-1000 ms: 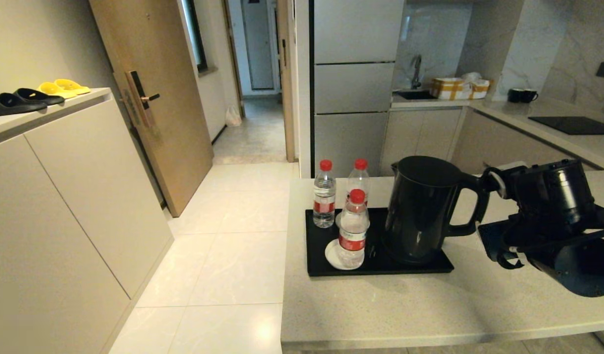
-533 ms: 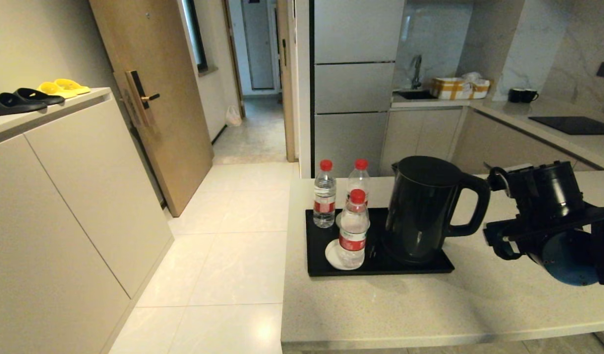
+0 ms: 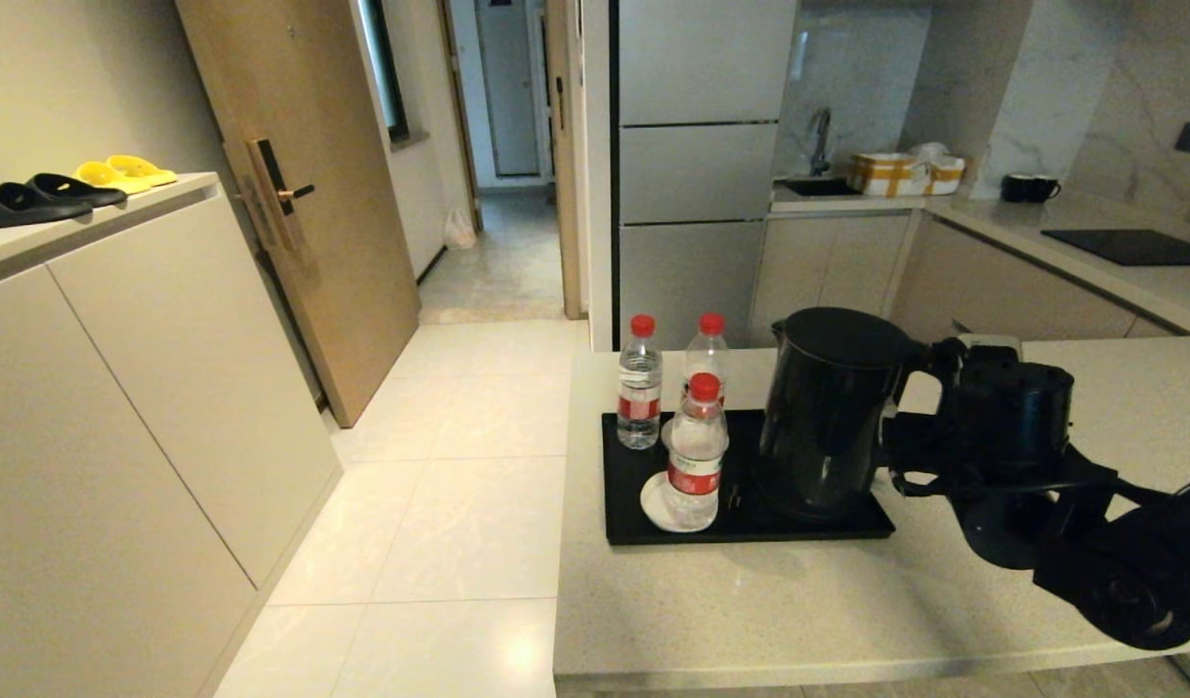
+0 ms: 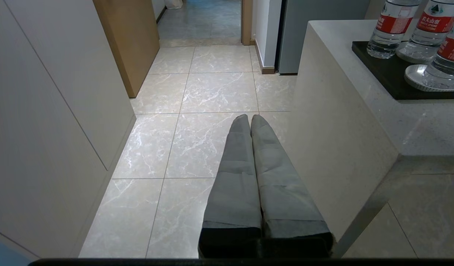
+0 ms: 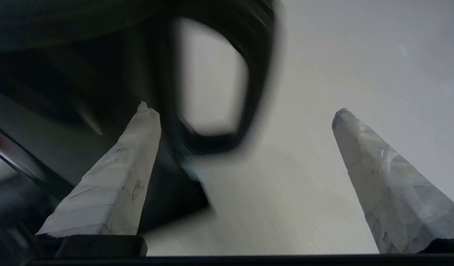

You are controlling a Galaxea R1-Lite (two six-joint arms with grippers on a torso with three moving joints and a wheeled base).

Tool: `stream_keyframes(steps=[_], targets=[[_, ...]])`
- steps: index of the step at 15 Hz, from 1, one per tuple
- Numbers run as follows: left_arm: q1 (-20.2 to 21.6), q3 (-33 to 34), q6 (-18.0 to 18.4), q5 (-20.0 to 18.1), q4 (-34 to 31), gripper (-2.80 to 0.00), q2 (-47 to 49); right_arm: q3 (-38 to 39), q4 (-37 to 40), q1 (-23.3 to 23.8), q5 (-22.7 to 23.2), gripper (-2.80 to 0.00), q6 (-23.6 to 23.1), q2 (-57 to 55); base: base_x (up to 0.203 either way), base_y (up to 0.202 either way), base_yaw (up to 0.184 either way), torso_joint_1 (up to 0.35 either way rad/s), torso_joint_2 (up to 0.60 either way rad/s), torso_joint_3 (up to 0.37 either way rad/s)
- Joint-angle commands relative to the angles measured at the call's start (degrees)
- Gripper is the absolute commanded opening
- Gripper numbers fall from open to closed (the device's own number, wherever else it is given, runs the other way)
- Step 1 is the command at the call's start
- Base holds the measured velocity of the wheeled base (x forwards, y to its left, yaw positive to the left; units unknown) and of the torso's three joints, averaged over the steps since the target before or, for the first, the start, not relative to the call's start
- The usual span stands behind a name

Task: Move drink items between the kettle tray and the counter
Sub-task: Pick up the kettle

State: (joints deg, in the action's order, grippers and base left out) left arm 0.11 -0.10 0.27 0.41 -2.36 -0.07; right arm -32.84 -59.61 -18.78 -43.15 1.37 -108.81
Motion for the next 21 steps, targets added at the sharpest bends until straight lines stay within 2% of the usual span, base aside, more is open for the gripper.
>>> stream_keyframes(steps=[1, 6, 12, 15, 18, 21], targets=[[0.1, 0.0, 0.0, -0.1, 0.0, -2.80, 0.1, 0.4, -14.8, 3.7, 2.7, 0.00, -5.1, -7.6, 0.000, 0.000, 0.000, 0.000, 0.00, 0.000], [0.1, 0.0, 0.0, 0.0, 0.0, -2.80, 0.1, -0.2, -15.1, 9.3, 3.7, 0.00, -5.3, -8.7, 0.000, 0.000, 0.000, 0.000, 0.00, 0.000], [0.1, 0.0, 0.0, 0.0, 0.0, -2.80, 0.1, 0.5, -15.1, 9.3, 4.2, 0.00, -4.4, -9.3, 0.000, 0.000, 0.000, 0.000, 0.00, 0.000], [0.1, 0.0, 0.0, 0.0, 0.0, -2.80, 0.1, -1.4, -15.2, 10.2, 9.4, 0.00, -2.1, -12.3, 0.000, 0.000, 0.000, 0.000, 0.00, 0.000], [0.1, 0.0, 0.0, -0.1, 0.0, -2.80, 0.1, -6.9, -15.0, 12.8, 14.5, 0.00, -1.2, -13.8, 0.000, 0.000, 0.000, 0.000, 0.00, 0.000], [0.1, 0.0, 0.0, 0.0, 0.0, -2.80, 0.1, -13.5, -12.0, 13.5, 16.0, 0.00, -1.2, -15.4, 0.000, 0.000, 0.000, 0.000, 0.00, 0.000]])
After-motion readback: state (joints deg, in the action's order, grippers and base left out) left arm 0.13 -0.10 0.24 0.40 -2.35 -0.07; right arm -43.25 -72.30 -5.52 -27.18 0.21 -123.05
